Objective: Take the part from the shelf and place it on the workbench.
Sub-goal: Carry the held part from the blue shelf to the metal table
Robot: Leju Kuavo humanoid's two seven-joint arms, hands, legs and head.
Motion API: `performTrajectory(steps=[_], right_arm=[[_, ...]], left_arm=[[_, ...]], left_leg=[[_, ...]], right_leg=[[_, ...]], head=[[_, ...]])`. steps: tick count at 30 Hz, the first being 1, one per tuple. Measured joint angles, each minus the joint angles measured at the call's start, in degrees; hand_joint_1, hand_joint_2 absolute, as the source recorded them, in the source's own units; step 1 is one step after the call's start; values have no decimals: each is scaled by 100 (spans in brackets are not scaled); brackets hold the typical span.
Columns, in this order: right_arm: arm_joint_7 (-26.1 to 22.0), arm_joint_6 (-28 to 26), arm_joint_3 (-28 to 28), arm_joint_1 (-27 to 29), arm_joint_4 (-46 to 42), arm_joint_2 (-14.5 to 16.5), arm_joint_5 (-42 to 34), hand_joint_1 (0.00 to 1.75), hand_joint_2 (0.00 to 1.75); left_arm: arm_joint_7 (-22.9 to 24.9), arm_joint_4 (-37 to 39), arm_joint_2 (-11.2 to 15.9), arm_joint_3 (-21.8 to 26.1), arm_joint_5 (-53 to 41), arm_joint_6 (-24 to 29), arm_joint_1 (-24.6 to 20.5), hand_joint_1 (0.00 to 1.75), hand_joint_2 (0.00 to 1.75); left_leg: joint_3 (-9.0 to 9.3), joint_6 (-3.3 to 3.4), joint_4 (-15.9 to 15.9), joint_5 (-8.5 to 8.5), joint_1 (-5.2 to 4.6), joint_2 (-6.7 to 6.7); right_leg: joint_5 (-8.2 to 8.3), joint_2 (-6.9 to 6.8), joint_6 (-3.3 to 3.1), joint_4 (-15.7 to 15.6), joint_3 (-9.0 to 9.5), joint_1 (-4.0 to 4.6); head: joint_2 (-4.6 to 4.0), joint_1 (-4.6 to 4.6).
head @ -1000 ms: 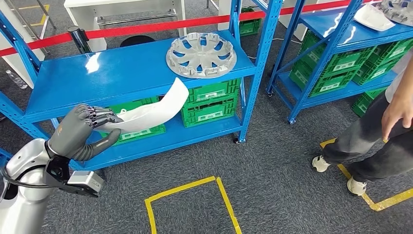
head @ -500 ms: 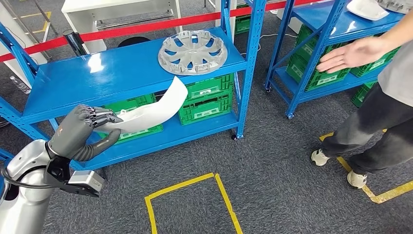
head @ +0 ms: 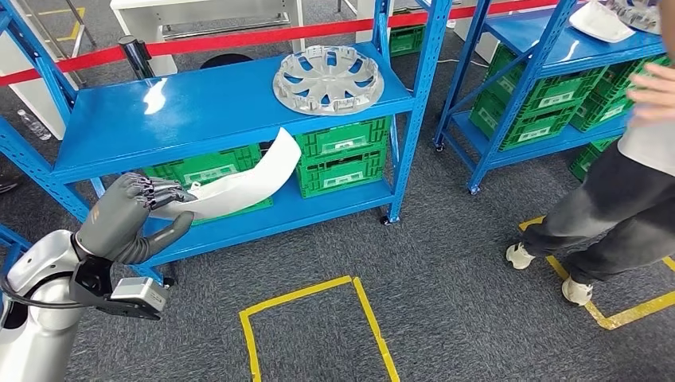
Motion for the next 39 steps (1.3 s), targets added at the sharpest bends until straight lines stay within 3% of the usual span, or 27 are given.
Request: performTrajectory(steps=[1,2,3,5,7,11,16,21,25,27,29,30,31,32,35,37,39], right_arm=[[2,0,0,3,0,-2,-6,0,0],[3,0,0,5,0,-2,-10,0,0],[3,-2,0,6,0,-2,-13,0,0],[3,-5,0,1,0,-3,-14,0,0],[-2,-8,0,-4,0,-3,-14,0,0],[6,-10,-2,-2,0,1,-14,0,0],[5,56,-3,-8,0,3,-52,0,0],[5,140,-20,-10,0,9,-131,0,0],[5,117,-28,-32,-1,6,-132,0,0],[4,113,-39,-51,-2,0,-134,0,0],[3,115,-56,-71,-2,-11,-143,0,0],[3,118,-63,-78,-2,-17,-153,0,0],[4,122,-68,-81,-2,-24,-165,0,0],[4,125,-70,-83,-2,-29,-175,0,0],[-2,130,-74,-99,-2,-40,-189,0,0],[-28,132,-75,-106,-2,-37,-191,0,0],[-41,133,-77,-104,-2,-34,-194,0,0]], left_arm=[[2,9,-3,0,-8,1,9,175,175],[5,16,-5,0,-19,4,20,175,175],[9,20,-8,0,-30,8,29,175,175],[19,20,-8,1,-42,15,37,175,175],[32,20,-3,7,-49,22,34,175,175],[68,32,16,51,-52,20,12,175,175],[71,73,34,168,10,15,21,175,175],[49,122,54,312,-50,67,262,175,175],[47,154,62,402,-92,59,368,175,175],[52,186,55,427,-94,-1,328,175,175],[62,229,33,433,-98,-73,292,175,175],[67,252,14,436,-109,-102,290,175,175],[70,276,-12,440,-128,-127,290,175,175],[72,298,-39,444,-153,-148,291,175,175],[76,337,-112,456,-208,-174,284,175,175],[80,348,-134,462,-216,-176,265,175,175],[83,360,-142,471,-217,-177,247,175,175]], left_leg=[[-44,-1,19,17,-2,0],[-84,-8,43,29,-2,-1],[-118,-16,70,37,0,-2],[-172,-54,132,40,-7,-1],[-208,-91,172,21,-29,-3],[-224,-40,137,29,-50,-9],[-219,-129,77,87,-49,-11],[-232,-110,100,76,-63,-12],[-188,-70,-3,152,-29,-38],[-142,-49,-94,235,20,-69],[-189,-36,-80,252,21,-111],[-222,-37,-55,252,26,-139],[-255,-44,-25,251,33,-171],[-286,-58,12,247,45,-207],[-374,-160,162,209,76,-319],[-414,-244,208,196,62,-378],[-433,-310,182,222,59,-430]], right_leg=[[-75,0,5,216,-69,0],[-41,0,3,204,-21,0],[77,-1,-5,-30,140,-1],[332,-2,-38,-809,607,9],[434,-2,-86,-1240,831,17],[478,0,-146,-1280,821,26],[504,-2,-191,-1280,808,22],[506,-3,-177,-1281,807,8],[481,-26,-107,-1275,817,10],[236,-11,-61,-926,666,16],[-143,4,-19,-226,337,7],[-248,4,0,62,199,-1],[-248,4,16,172,148,-9],[-141,8,31,55,213,-18],[284,142,43,-934,737,-53],[324,226,-44,-1144,830,-42],[354,173,-157,-1148,818,-35]], head=[[0,0],[0,1],[0,1],[0,2],[0,-1],[0,-7],[-1,-5],[0,-5],[0,-4],[0,5],[-1,14],[-1,15],[-1,15],[-1,15],[0,20],[0,15],[0,9]])
